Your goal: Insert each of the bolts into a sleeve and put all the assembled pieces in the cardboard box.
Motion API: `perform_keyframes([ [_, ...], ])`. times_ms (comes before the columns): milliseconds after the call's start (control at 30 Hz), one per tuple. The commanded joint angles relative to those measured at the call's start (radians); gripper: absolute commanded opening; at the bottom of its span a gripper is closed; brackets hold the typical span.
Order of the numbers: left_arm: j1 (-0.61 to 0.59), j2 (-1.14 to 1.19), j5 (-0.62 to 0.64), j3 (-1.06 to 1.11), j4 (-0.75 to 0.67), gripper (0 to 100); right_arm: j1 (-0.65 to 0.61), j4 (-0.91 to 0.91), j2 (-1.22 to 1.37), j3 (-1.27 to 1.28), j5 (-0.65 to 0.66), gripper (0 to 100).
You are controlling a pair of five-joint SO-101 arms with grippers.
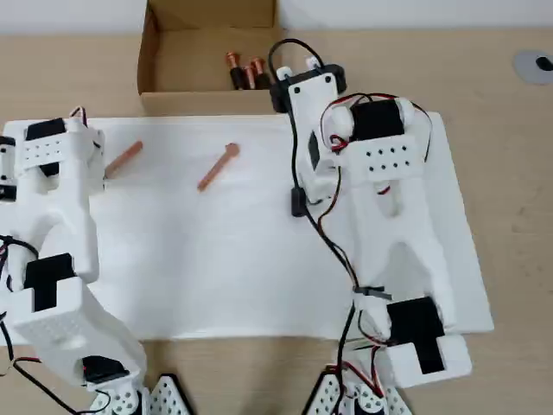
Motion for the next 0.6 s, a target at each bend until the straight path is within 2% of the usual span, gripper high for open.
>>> perform_keyframes([
  [0, -0.008, -0.010, 0.011, -0.110, -0.008, 1, -0.019, 0.012, -0.042, 0.036, 0.005, 27.3],
  [133, -0.006, 0.001, 0.023, -0.146, -0.018, 1, -0.022, 0.011, -0.042, 0.079, 0.006, 27.4],
  [200, 0.003, 0.018, 0.075, -0.147, -0.029, 1, -0.022, 0.011, -0.042, 0.081, 0.006, 27.4],
  [367, 0.044, 0.101, 0.097, -0.150, -0.124, 1, -0.024, 0.011, -0.042, 0.081, 0.006, 27.4],
  [567, 0.049, 0.199, 0.121, -0.149, -0.130, 1, -0.024, 0.011, -0.042, 0.082, 0.006, 27.4],
])
